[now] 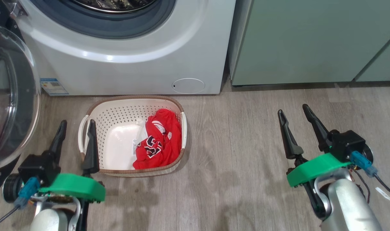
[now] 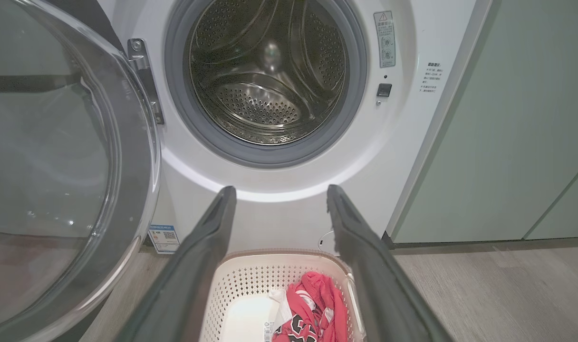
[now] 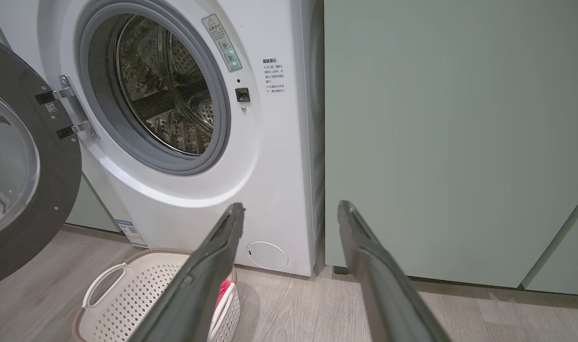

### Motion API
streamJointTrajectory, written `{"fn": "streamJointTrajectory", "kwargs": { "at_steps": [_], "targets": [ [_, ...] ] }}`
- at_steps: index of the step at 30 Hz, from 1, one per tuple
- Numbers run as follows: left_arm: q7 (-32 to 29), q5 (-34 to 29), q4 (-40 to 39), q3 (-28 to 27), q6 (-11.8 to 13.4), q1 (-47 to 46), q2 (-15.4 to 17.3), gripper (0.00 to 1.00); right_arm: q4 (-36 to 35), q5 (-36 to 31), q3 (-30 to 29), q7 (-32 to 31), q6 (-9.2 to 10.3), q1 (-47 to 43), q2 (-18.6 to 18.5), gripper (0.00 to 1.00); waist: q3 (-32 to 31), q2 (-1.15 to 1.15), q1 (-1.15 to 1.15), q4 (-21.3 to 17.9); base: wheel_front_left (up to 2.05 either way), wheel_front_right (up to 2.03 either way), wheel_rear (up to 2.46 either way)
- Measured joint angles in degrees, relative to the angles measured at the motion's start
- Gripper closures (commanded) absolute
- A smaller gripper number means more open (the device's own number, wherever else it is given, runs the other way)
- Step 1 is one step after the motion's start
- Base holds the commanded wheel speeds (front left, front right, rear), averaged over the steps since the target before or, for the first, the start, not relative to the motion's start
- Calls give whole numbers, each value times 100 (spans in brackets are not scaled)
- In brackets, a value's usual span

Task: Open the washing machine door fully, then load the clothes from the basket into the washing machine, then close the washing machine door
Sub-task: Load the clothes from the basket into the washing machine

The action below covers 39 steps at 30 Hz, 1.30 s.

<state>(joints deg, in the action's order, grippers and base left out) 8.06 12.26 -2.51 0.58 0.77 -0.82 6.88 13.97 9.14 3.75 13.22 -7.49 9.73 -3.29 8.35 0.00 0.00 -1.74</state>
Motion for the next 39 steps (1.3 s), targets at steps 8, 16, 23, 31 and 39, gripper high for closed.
{"fn": "streamJointTrajectory", "kwargs": {
  "at_steps": [8, 16, 23, 31, 39],
  "targets": [
    [-96, 56, 2, 44, 11, -3, 9, 0, 23, 1, 10, 24, 0, 3, 1, 0, -6, 0, 0, -39, 37, -37, 0],
    [-97, 55, -18, 108, 57, -1, 31, 0, 54, 2, 8, 43, 0, 3, 2, 0, -1, 0, 0, -65, 164, -164, 0],
    [-85, 53, -40, 134, 101, -21, 56, 0, 60, 4, 8, 48, 0, 18, 3, 0, 0, 0, 0, -61, 170, -170, 0],
    [-73, 53, -71, 169, 126, -24, 65, 0, 73, 4, 11, 48, 0, 24, 3, 0, -27, 0, 0, -36, 61, -61, 0],
    [-40, 54, -75, 201, 147, -21, 76, 0, 73, 3, 14, 47, 0, 21, 3, 0, -52, 0, 0, -16, 0, 0, 0]
  ]
}}
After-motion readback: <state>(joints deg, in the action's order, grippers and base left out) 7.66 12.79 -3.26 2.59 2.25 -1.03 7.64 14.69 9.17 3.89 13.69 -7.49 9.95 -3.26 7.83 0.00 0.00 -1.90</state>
